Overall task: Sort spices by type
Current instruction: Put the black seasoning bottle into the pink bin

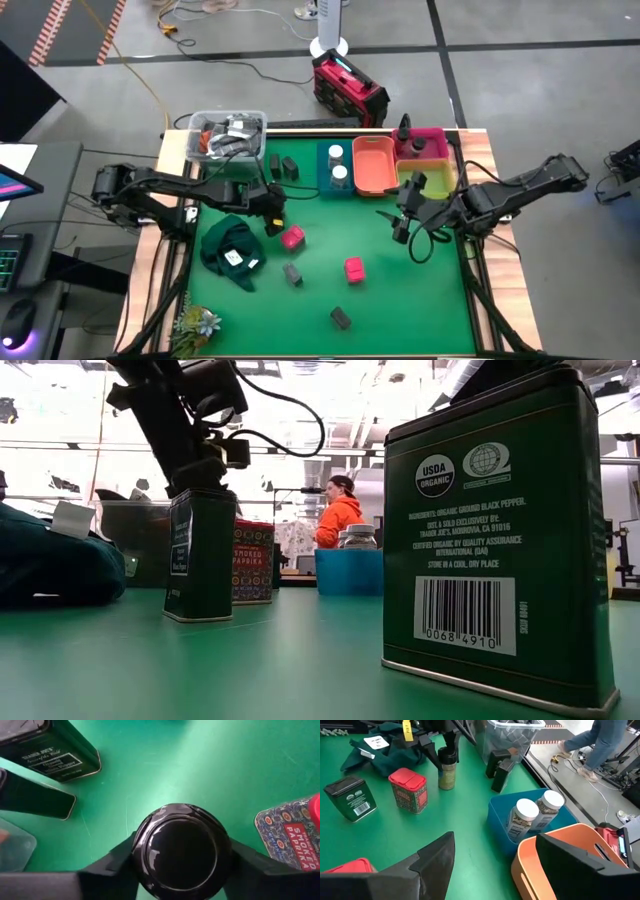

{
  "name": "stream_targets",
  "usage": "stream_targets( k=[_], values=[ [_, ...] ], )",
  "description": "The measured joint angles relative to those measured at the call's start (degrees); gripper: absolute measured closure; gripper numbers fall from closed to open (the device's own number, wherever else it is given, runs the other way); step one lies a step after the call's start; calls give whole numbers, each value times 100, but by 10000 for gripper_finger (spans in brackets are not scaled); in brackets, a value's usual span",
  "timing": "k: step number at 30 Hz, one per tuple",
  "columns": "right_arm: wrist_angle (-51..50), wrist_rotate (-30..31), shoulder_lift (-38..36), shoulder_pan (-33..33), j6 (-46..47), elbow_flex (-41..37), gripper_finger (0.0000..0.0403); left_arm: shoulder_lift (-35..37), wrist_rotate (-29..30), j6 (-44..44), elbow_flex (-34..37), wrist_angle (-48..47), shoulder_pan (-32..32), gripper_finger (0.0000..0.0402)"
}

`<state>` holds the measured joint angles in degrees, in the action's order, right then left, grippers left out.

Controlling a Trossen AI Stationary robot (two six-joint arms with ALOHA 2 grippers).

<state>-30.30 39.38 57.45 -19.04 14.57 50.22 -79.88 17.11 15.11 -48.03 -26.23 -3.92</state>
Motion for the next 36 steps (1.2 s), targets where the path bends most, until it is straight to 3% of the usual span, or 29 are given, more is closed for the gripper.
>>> stream_targets(
  k=[5,11,23,30,36],
  values=[
    [-3,0,0,2,1,0,97,0,136,-264,-134,93,-36,209],
    [95,197,-4,7,0,-192,97,0,86,-702,-786,38,-230,209],
    [89,251,-9,318,-34,-352,97,-68,-802,-1430,-2010,453,-848,197],
    [107,253,-13,391,-148,-352,97,-974,-1168,-1743,-3042,444,-1078,197],
    [107,280,-15,393,-157,-352,97,-2157,-1242,-2213,-4526,61,-1202,197]
  ],
)
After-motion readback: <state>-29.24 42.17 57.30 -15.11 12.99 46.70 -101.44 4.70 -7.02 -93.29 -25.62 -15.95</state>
